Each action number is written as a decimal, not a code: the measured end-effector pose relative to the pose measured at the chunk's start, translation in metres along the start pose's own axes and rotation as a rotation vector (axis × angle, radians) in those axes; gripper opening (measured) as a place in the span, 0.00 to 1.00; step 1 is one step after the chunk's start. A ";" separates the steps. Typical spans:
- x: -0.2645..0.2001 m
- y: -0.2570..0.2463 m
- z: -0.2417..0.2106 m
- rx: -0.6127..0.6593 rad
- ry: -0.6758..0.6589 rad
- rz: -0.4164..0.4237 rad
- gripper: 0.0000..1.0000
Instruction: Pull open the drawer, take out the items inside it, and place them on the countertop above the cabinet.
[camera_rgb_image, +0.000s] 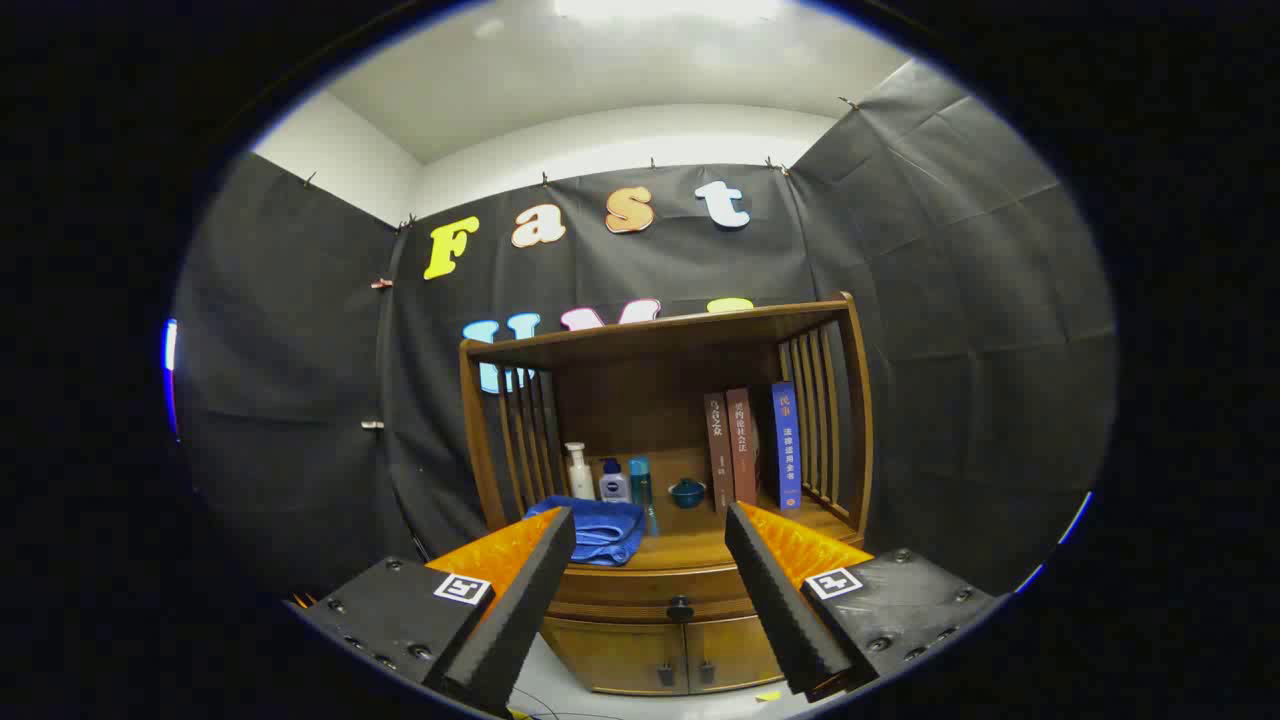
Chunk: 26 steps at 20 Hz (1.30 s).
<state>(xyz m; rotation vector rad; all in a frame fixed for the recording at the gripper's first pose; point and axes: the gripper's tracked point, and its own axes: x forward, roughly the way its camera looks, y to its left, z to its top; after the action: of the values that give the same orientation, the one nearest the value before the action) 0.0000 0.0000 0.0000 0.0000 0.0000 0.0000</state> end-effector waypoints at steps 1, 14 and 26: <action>0.000 -0.001 0.001 -0.009 0.000 -0.010 0.98; 0.000 0.001 -0.006 -0.062 0.023 -0.020 0.99; 0.007 -0.008 -0.021 -0.056 0.049 -0.028 0.99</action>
<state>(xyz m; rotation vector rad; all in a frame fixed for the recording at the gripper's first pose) 0.0066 -0.0080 -0.0207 -0.0556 0.0492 -0.0279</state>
